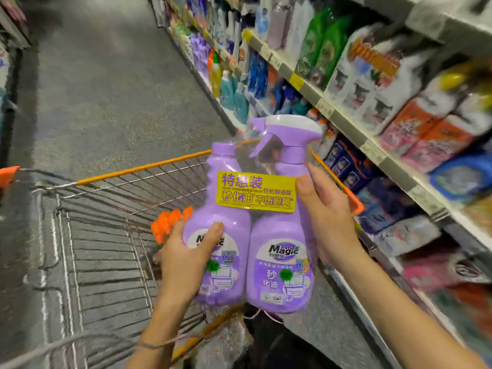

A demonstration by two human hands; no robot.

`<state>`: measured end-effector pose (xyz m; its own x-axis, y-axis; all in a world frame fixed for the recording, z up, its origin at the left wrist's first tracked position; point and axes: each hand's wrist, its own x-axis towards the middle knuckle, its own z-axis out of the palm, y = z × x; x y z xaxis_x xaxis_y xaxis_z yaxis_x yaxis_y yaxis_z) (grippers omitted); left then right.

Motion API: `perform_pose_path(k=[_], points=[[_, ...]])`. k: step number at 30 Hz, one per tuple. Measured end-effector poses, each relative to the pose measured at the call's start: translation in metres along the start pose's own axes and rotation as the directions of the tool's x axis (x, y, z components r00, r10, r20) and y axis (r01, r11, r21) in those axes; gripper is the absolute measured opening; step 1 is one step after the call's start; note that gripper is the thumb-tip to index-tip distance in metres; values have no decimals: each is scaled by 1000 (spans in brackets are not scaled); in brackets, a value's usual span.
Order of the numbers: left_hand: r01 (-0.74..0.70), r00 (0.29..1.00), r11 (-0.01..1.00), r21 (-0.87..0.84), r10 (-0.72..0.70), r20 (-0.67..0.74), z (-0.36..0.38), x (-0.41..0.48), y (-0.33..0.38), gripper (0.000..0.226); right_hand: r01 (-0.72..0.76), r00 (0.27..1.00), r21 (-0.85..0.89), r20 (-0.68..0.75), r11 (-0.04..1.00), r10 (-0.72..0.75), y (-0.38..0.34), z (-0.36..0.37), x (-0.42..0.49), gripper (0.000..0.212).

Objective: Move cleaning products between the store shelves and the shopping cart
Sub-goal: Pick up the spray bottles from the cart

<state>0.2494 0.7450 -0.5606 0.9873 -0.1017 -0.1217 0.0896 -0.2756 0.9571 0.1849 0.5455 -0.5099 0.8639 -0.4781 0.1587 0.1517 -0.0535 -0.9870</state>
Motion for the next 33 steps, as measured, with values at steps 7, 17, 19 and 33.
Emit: perform_pose_path(k=[7, 17, 19, 33], points=[[-152, 949, 988, 28, 138, 282, 37, -53, 31, 60, 16, 940, -16, -341, 1000, -21, -38, -57, -92, 34], [-306, 721, 949, -70, 279, 635, 141, -159, 68, 59, 17, 710, -132, -696, 991, -105, -83, -163, -226, 28], [-292, 663, 950, -112, 286, 692, 170, -183, 71, 59, 12, 646, -145, -754, 989, -118, -88, -190, -252, 33], [-379, 453, 897, -227, 394, 800, 370, -357, 70, 55, -72, 485, -134, -870, 988, -83, -89, -394, -388, 16]])
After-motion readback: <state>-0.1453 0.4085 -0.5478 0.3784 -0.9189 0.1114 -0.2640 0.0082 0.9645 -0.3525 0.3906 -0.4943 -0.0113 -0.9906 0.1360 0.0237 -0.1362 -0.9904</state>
